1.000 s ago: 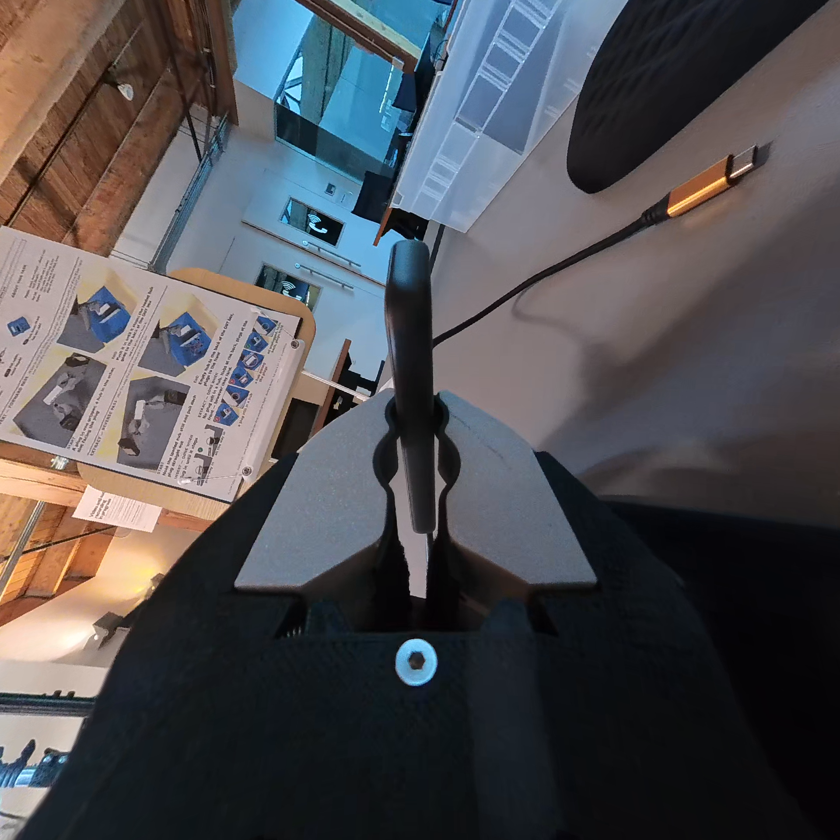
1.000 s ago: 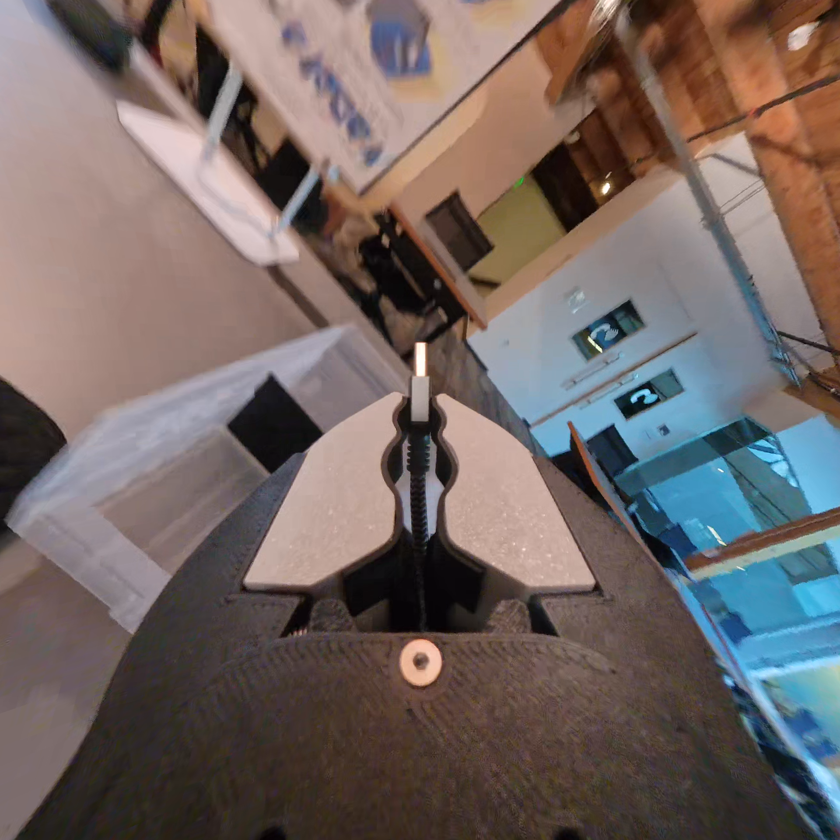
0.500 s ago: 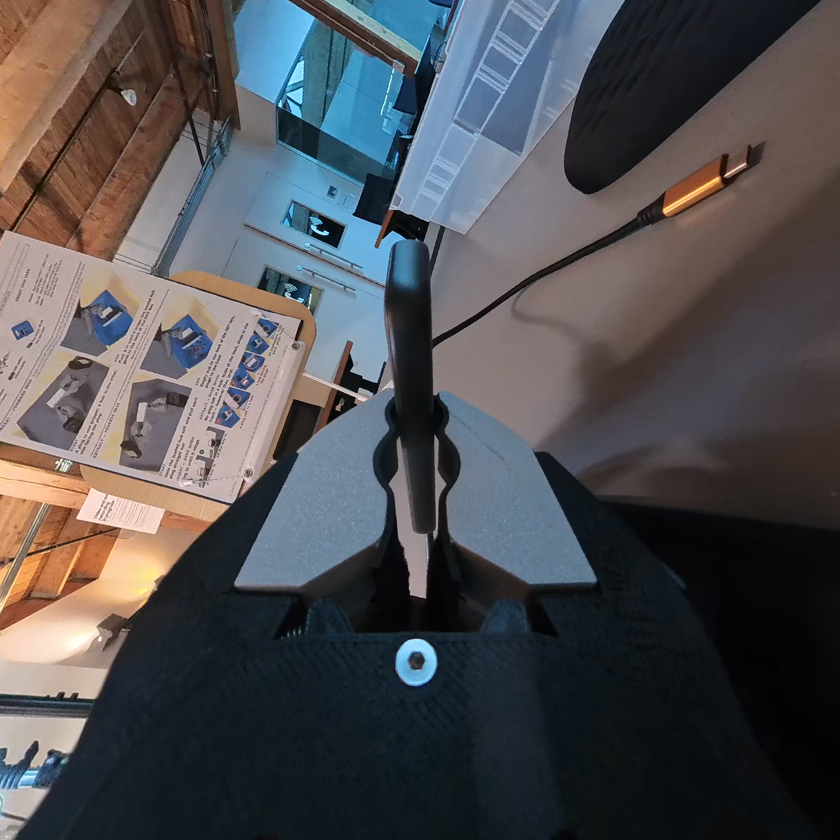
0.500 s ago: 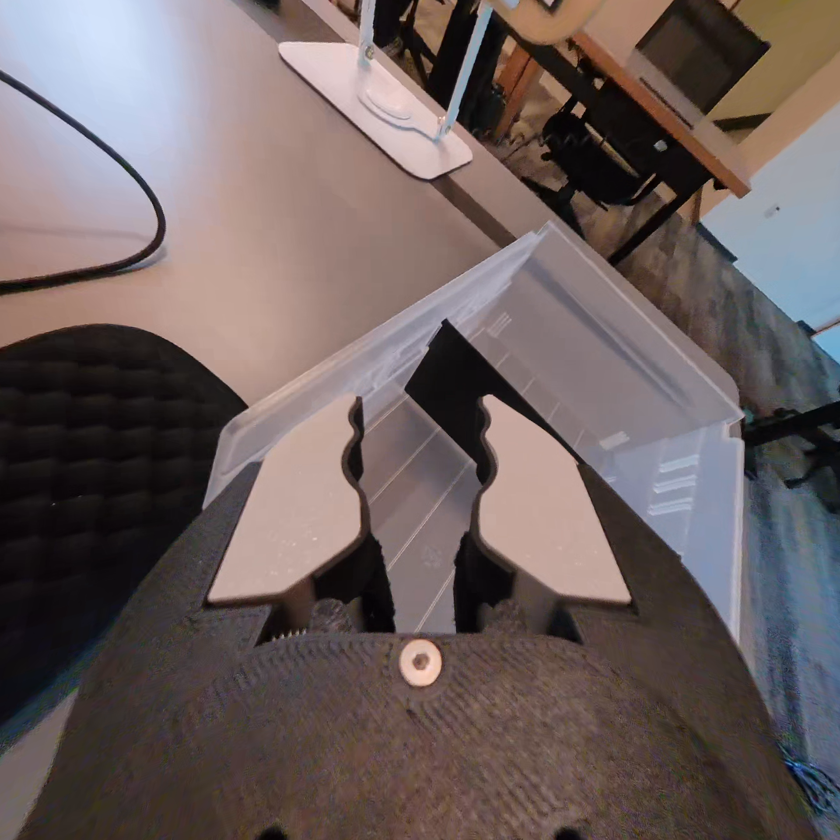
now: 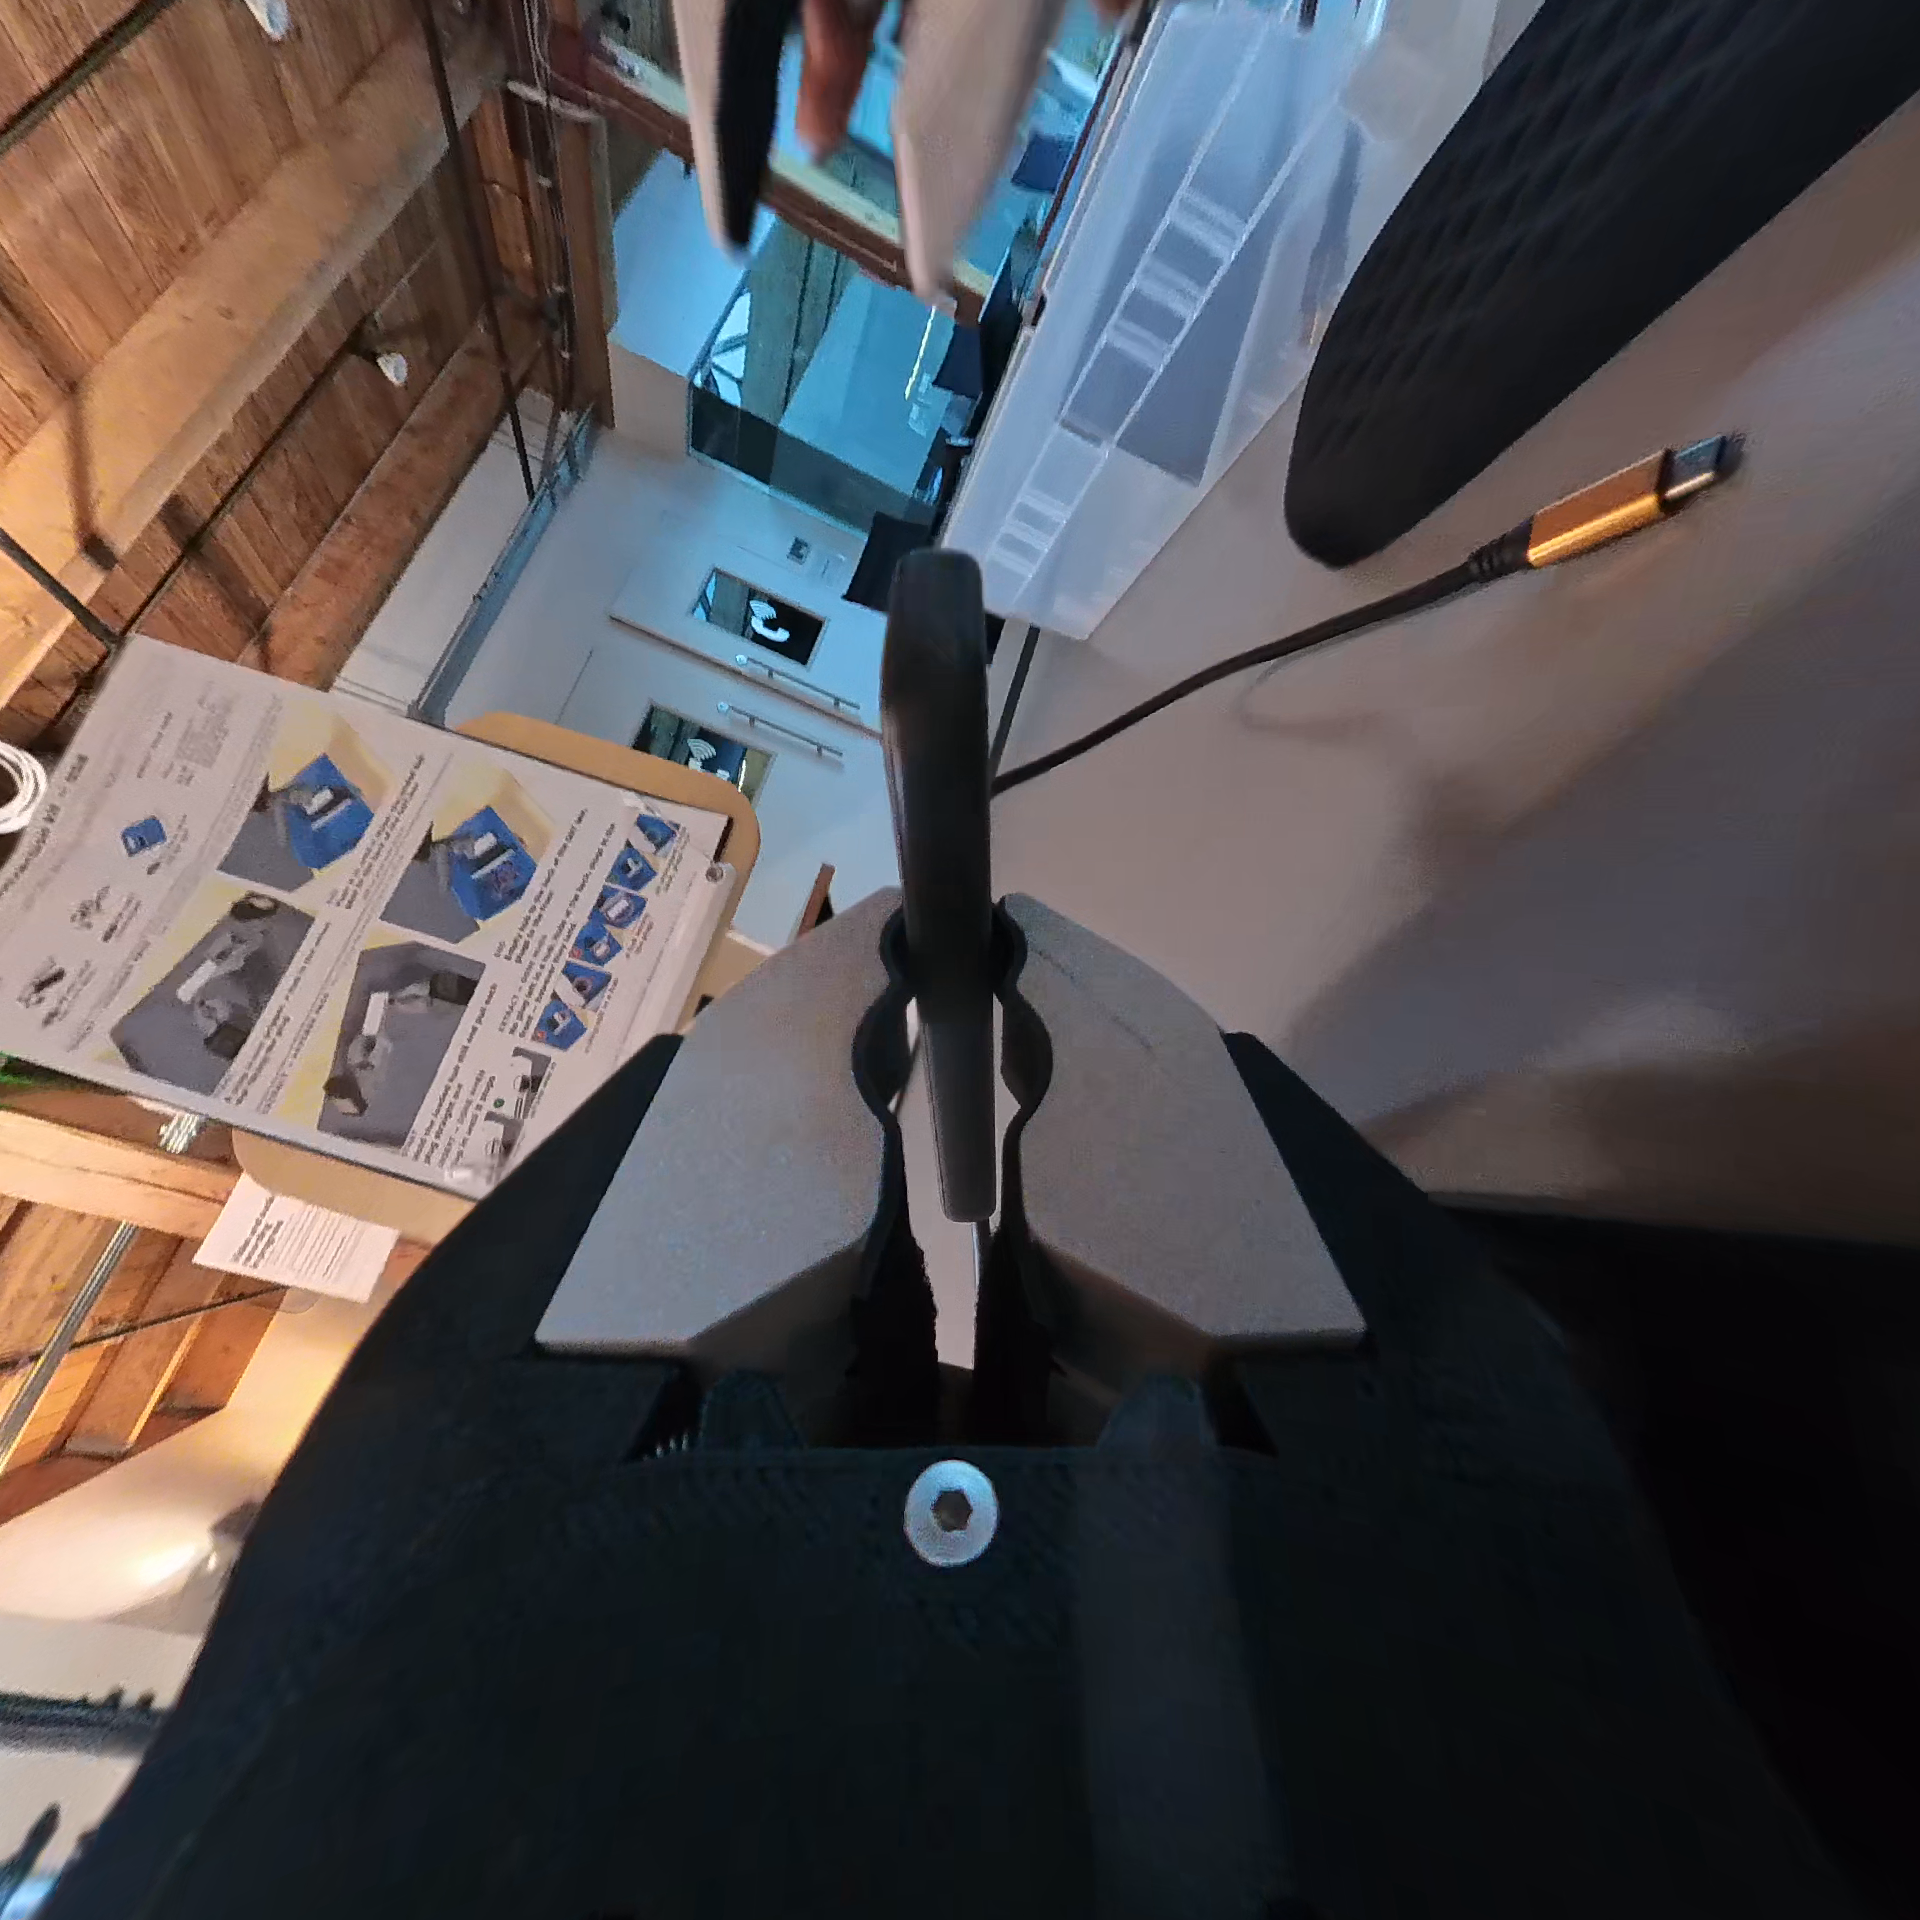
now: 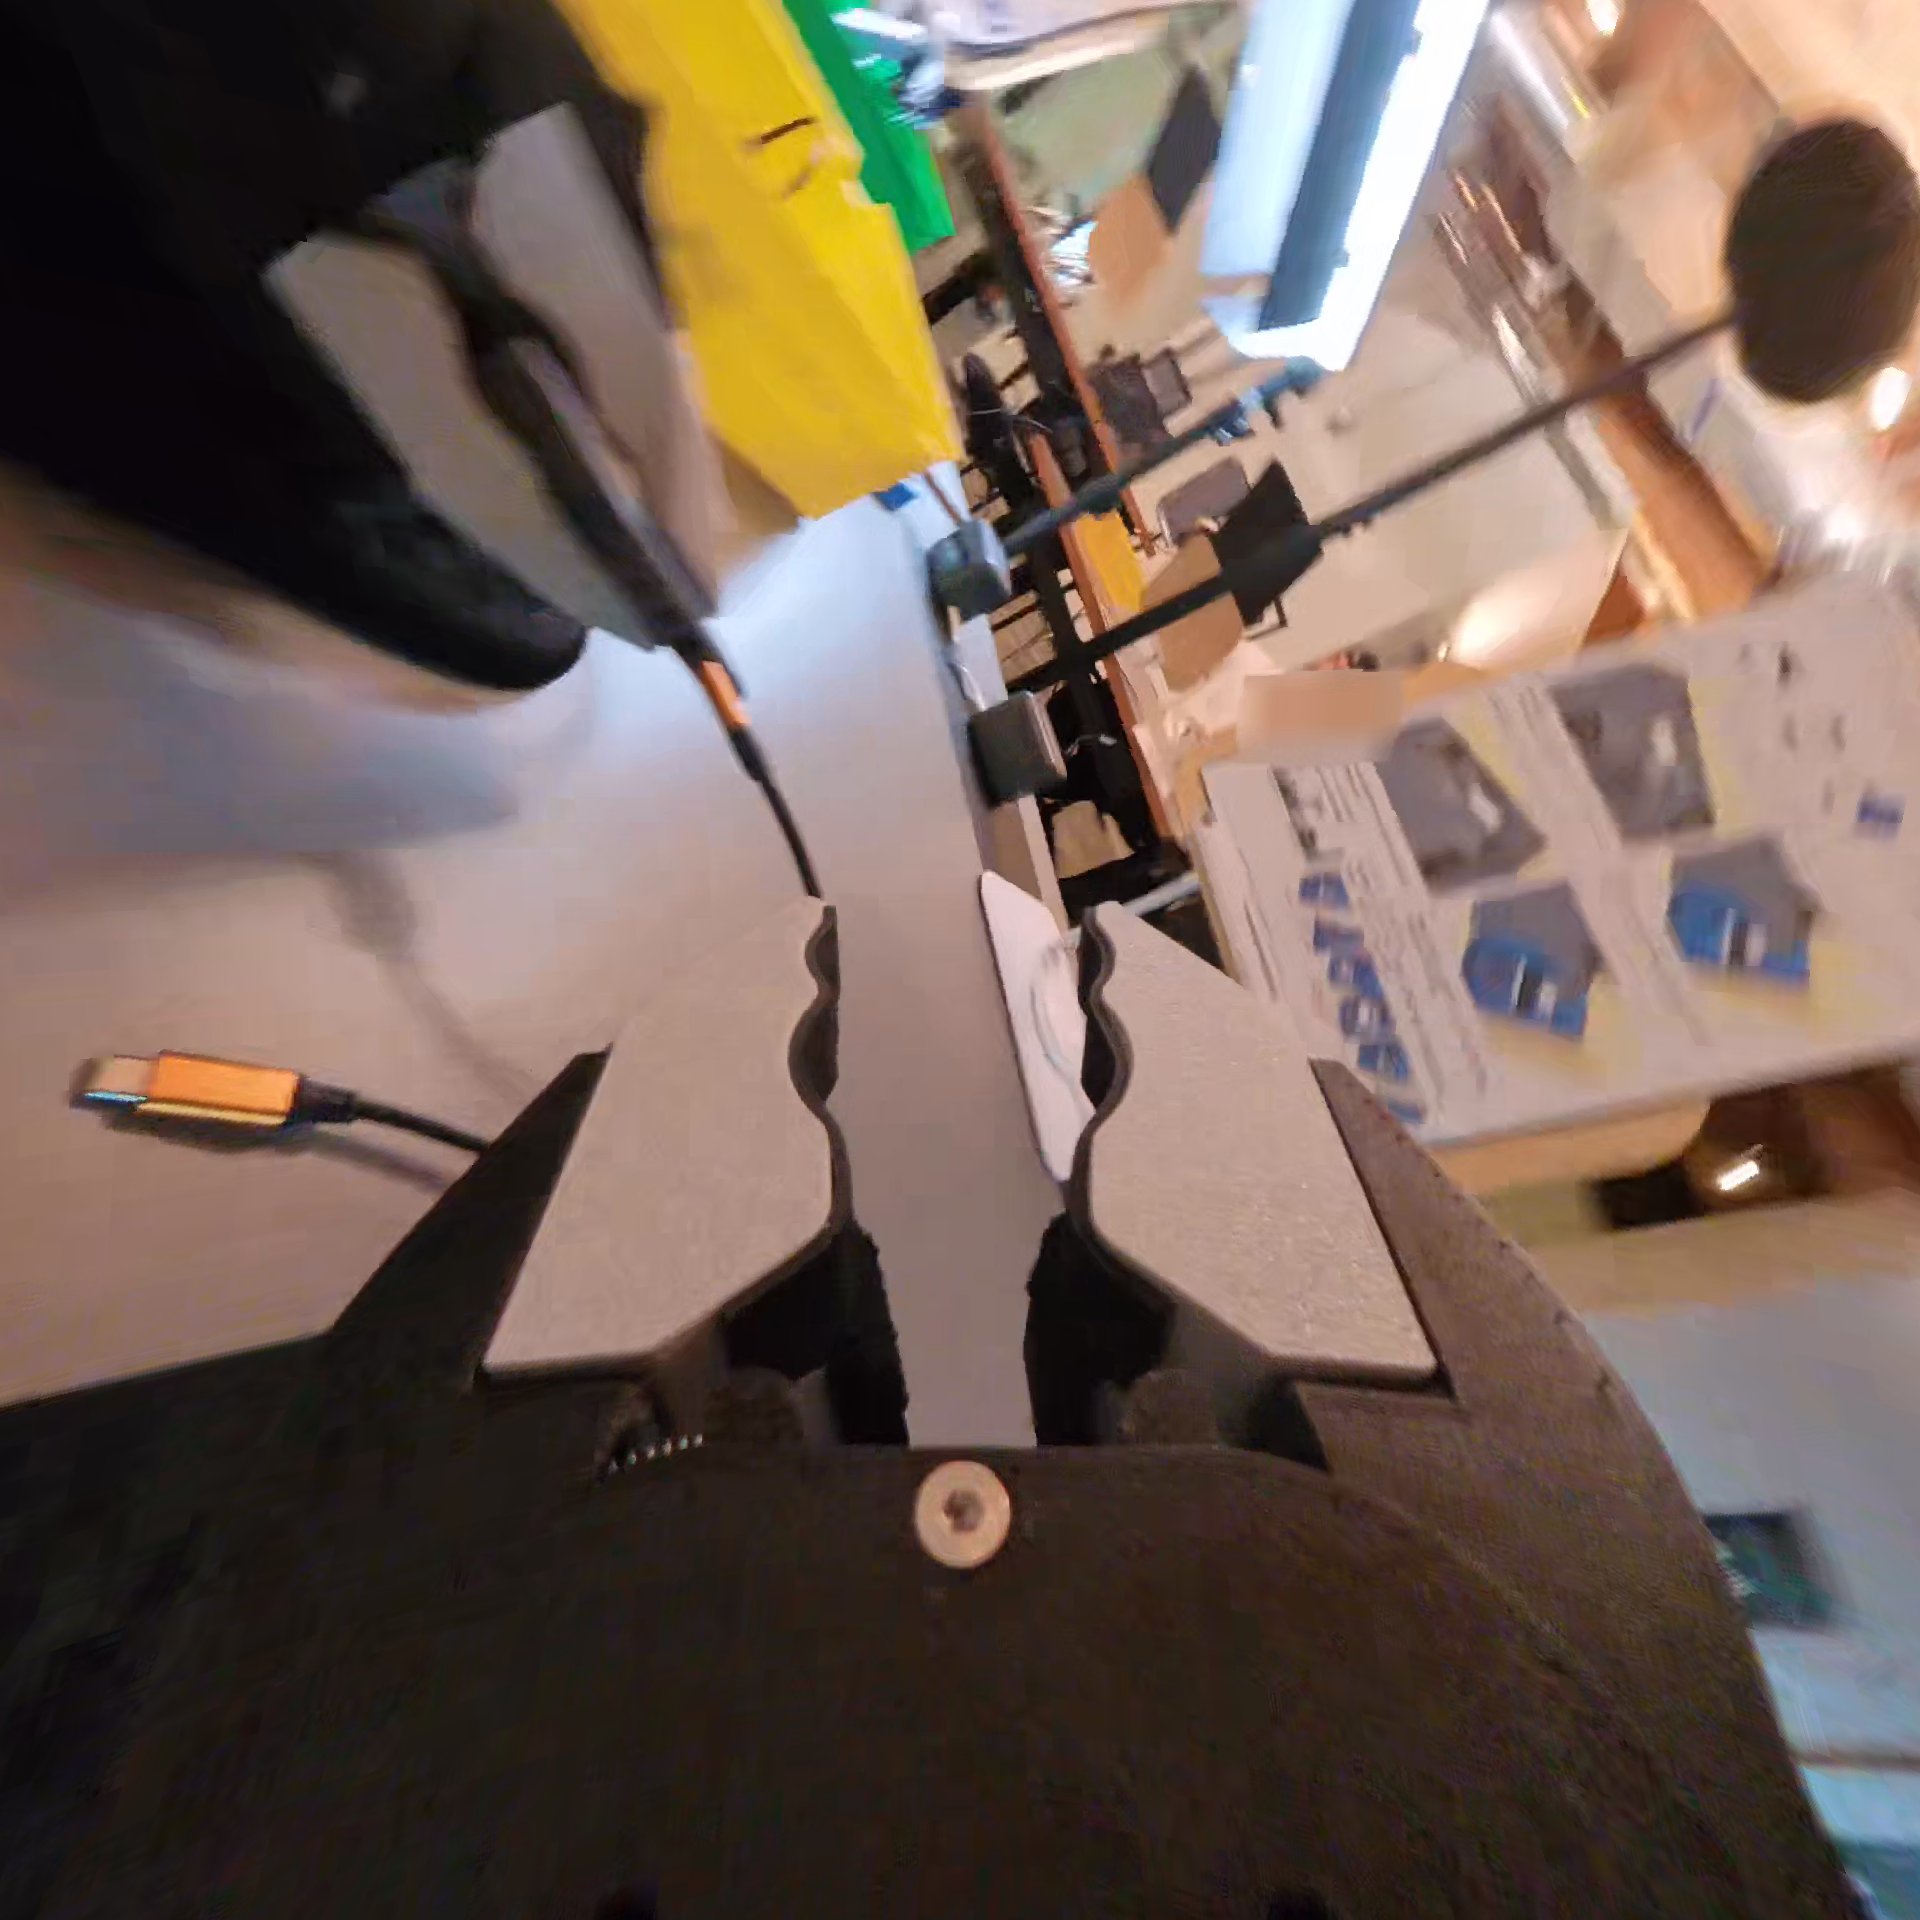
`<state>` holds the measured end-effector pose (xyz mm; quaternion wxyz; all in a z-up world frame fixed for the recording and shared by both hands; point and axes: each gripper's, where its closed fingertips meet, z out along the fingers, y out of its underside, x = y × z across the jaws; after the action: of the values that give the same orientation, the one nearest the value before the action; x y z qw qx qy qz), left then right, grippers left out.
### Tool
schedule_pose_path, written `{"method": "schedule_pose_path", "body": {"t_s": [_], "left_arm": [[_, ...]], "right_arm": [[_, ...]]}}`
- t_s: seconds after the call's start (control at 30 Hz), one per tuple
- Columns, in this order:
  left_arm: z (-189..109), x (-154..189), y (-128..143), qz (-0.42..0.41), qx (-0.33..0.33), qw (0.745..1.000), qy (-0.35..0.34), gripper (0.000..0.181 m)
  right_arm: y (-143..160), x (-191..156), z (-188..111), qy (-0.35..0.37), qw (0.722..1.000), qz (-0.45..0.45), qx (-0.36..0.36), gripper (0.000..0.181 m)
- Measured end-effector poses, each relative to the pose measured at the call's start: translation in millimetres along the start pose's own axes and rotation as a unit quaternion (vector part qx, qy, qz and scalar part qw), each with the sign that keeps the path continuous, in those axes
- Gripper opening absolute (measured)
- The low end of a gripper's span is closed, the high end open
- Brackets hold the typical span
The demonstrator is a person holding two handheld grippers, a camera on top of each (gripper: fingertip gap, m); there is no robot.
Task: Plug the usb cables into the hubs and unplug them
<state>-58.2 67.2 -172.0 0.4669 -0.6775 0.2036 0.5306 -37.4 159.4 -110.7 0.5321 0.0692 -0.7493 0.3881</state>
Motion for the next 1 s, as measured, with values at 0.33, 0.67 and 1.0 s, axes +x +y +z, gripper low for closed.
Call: {"method": "schedule_pose_path", "body": {"t_s": [0.33,0.67,1.0], "left_arm": [[-6.4,11.8,-26.9,0.000,0.062,0.998,0.031,0.012],[-2.0,20.9,-18.1,0.028,0.023,0.998,0.046,0.012],[-12.2,4.2,-6.1,-0.092,0.037,0.994,0.043,0.012]], "right_arm": [[-16.6,-79.2,78.6,-0.054,0.977,-0.203,-0.020,0.007],[-21.6,-90.2,70.1,-0.088,0.986,-0.141,0.013,0.007],[25.1,-33.6,19.6,-0.023,0.998,-0.054,-0.036,0.006]]}}
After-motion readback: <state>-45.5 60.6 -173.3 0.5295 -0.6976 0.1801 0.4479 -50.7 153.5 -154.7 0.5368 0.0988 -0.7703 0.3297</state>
